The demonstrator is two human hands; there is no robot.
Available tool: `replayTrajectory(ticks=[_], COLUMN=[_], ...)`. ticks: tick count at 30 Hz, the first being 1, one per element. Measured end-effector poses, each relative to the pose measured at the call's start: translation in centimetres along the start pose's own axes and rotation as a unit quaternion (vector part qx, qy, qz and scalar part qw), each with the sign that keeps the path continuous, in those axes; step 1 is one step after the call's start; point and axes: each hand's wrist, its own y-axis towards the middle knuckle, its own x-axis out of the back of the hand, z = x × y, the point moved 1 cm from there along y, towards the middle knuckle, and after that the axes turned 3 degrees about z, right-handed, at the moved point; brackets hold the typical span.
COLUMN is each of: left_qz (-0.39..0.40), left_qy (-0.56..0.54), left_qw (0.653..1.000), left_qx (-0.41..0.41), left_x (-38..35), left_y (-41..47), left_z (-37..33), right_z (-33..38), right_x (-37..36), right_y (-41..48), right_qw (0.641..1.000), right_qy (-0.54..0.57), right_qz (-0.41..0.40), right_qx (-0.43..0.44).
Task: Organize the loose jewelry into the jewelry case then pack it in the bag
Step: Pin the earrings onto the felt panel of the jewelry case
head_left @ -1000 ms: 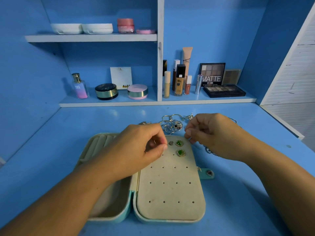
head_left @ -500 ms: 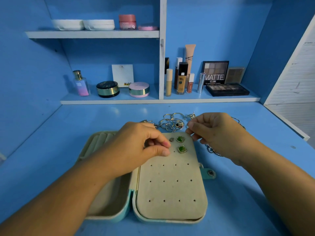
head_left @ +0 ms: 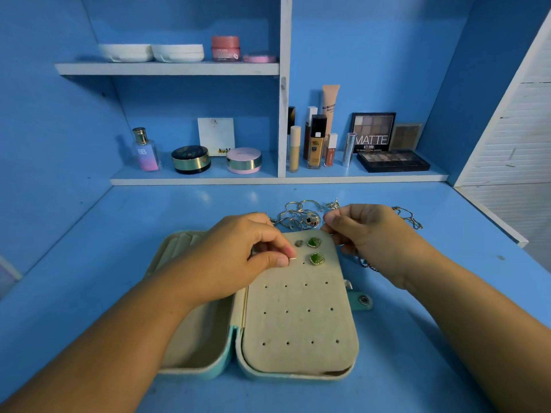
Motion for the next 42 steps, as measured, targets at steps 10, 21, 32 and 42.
replayTrajectory(ticks=[10, 21, 32, 42], left_qz=[0.018, 0.031, 0.021, 0.0], left_qy=[0.028, 0.072, 0.031, 0.044], left_qw=[0.999, 0.996, 0.997, 0.997], left_qx=[-0.022, -0.049, -0.061, -0.064], left_x=[-0.1, -0.3, -0.4, -0.3], left_y=[-0.1, 0.1, -0.2, -0.2], left_z=[-0.3, -0.5, -0.9, -1.0], right_z=[-0.2, -0.2, 0.4, 0.7], right_x=[-0.3, -0.6, -0.6, -0.5], right_y=[0.4, 0.7, 0.1, -0.5], right_qw=[1.0, 0.998, 0.992, 0.989], right_qy=[0.005, -0.023, -0.086, -0.098], right_qz=[0.022, 0.027, 0.03, 0.013], right_qx=[0.014, 0.043, 0.085, 0.113])
